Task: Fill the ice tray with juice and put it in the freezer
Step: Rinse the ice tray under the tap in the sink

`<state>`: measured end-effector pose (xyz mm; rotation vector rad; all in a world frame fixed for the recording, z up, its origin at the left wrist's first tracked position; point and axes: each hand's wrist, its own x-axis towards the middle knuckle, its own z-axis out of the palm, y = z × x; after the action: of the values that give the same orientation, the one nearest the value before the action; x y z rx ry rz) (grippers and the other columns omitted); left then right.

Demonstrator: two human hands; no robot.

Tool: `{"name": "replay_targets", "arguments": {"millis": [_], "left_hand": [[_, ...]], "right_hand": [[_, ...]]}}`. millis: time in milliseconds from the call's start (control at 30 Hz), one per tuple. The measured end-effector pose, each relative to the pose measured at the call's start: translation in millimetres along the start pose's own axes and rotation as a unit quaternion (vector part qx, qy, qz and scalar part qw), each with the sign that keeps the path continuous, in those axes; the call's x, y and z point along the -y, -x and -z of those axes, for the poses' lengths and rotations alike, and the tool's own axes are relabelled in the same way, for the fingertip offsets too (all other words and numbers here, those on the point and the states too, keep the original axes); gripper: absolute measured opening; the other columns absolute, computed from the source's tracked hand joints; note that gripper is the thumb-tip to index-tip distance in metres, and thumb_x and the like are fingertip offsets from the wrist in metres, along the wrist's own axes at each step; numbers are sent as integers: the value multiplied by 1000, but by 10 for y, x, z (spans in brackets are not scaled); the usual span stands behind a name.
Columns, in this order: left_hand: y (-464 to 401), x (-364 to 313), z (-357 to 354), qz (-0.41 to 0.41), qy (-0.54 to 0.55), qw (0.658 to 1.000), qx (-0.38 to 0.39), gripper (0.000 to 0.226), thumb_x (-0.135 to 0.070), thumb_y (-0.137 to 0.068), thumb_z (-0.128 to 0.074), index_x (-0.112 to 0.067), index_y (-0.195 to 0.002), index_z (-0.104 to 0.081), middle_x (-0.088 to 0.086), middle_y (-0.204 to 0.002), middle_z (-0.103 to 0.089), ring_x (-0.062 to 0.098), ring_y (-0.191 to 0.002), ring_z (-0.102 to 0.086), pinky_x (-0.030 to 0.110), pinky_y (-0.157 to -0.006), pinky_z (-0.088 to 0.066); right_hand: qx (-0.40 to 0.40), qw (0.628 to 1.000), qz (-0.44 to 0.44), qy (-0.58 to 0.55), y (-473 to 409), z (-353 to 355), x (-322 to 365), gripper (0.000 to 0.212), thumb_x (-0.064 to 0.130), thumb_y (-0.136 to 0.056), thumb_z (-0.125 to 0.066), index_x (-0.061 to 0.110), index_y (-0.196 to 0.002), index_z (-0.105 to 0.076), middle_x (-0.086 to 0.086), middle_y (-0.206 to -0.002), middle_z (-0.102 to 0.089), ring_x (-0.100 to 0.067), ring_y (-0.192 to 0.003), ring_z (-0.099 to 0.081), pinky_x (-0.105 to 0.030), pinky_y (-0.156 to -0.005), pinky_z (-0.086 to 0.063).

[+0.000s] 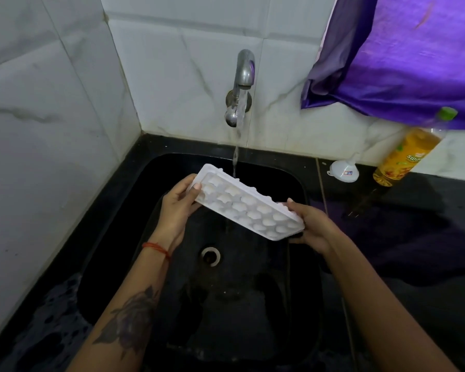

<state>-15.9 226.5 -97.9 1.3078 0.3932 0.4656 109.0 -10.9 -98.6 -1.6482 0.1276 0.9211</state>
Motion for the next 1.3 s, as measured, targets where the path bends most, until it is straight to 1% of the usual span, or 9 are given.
{"name": "replay_targets", "arguments": {"millis": [133, 300, 400, 500, 667, 767, 867, 1033, 1300], "left_hand": [[-20, -43, -110, -39, 1, 999, 16, 22, -11, -92, -54, -23, -108, -64, 11, -127, -59, 18, -111, -58, 22, -82, -52], [-5, -80, -154, 48, 64, 996, 50, 30, -30, -100, -39, -38, -121, -57, -5, -153, -28, 8, -133, -38, 28, -100, -39], [-52, -8, -166, 142, 93, 985, 36, 49, -43, -97, -40, -26, -143, -36, 7, -143, -47, 20, -124, -52, 41, -102, -43], [-135, 85, -237, 181, 14, 982, -47, 60, -21, -97, -49, -9, -149, -21, 12, -141, -47, 28, -119, -55, 42, -96, -48], [-317, 31, -449, 171, -25, 985, -30, 19, -5, -94, -51, -14, -101, -66, 14, -105, -70, 23, -82, -71, 32, -61, -57], [-502, -69, -605, 159, -59, 985, -30, 22, 0, -93, -49, -16, -98, -64, 10, -99, -68, 27, -83, -67, 42, -70, -58], [-649, -147, -710, 164, -135, 977, -35, 30, 4, -91, -45, -12, -110, -61, 13, -91, -63, 27, -71, -59, 40, -65, -55], [-795, -277, -684, 165, -150, 975, -20, 24, 5, -89, -41, -8, -79, -58, 12, -81, -57, 22, -64, -53, 32, -61, -45], [-648, -458, -141, 203, -93, 975, -11, 30, -8, -96, -46, -30, -112, -58, 0, -92, -68, 19, -70, -69, 29, -42, -53]], "right_hand": [[-6, 997, -65, -51, 15, -69, -43, 29, 23, -90, -51, 16, -118, -58, -9, -107, -64, -25, -92, -62, -42, -72, -53], [-60, 962, -11, -267, -21, -58, -19, 29, -7, -83, -52, -4, -111, -56, -17, -100, -61, -23, -79, -62, -32, -58, -59], [-120, 936, 78, -322, -11, -23, -10, 55, -11, -77, -58, 1, -129, -48, -18, -104, -63, -22, -79, -65, -29, -59, -56], [-152, 922, 161, -316, 15, 38, 13, 66, -11, -72, -63, 8, -133, -46, -14, -116, -63, -21, -89, -67, -25, -61, -57], [-141, 936, 233, -224, 61, 210, 25, 70, -1, -74, -70, 14, -137, -43, -5, -123, -62, -20, -104, -64, -26, -77, -58], [-149, 948, 223, -171, 90, 336, -22, 80, 0, -74, -72, 18, -142, -34, 4, -123, -57, -15, -107, -60, -29, -84, -54], [-139, 961, 210, -113, 95, 375, -109, 61, 0, -73, -72, 23, -125, -51, 6, -109, -65, -6, -88, -68, -22, -69, -57], [-149, 972, 153, -97, 11, 306, -123, 47, 4, -74, -74, 15, -117, -57, -4, -106, -67, -16, -88, -67, -31, -69, -56], [-110, 977, 176, -48, -142, -104, 180, 43, 5, -74, -74, 20, -111, -56, -1, -103, -67, -14, -88, -66, -30, -69, -57]]}}
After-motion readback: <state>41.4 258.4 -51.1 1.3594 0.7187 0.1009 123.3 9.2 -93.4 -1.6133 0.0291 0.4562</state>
